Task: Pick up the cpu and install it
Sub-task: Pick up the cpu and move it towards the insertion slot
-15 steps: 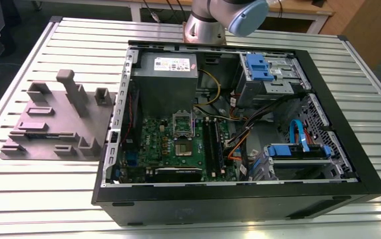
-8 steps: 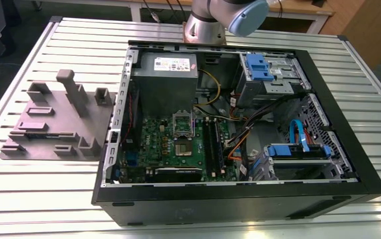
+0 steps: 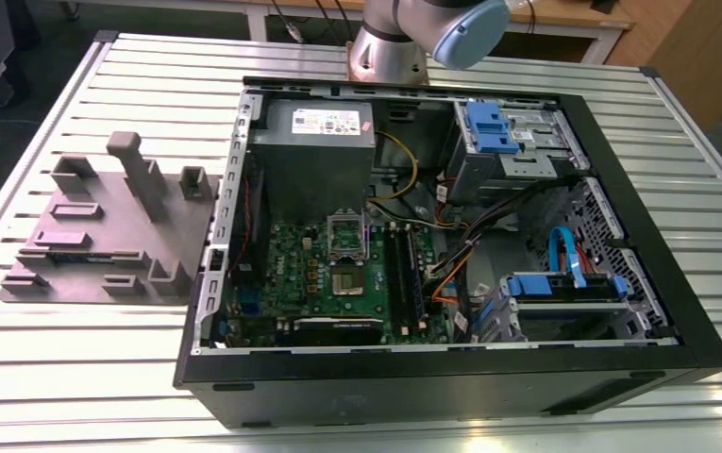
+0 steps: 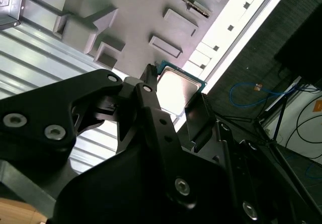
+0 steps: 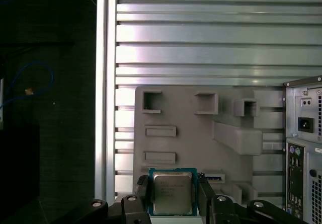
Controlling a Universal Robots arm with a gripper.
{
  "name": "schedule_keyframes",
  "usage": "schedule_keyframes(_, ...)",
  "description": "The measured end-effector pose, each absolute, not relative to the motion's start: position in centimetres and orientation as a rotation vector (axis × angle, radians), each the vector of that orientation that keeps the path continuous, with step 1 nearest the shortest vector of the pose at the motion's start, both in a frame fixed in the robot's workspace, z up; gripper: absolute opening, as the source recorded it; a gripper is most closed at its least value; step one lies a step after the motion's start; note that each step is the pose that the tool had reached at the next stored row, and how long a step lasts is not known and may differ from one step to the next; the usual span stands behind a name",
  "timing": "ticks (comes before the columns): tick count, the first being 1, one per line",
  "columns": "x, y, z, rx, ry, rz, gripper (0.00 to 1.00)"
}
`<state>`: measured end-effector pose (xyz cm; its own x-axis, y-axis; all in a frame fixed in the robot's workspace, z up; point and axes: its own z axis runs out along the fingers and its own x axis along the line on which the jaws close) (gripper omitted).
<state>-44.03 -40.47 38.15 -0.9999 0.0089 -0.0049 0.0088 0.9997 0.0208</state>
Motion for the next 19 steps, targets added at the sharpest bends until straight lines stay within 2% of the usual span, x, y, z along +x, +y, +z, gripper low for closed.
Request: schedule_keyframes(19, -43.55, -40.47, 38.13, 0.014, 3.136, 0.033, 0.47)
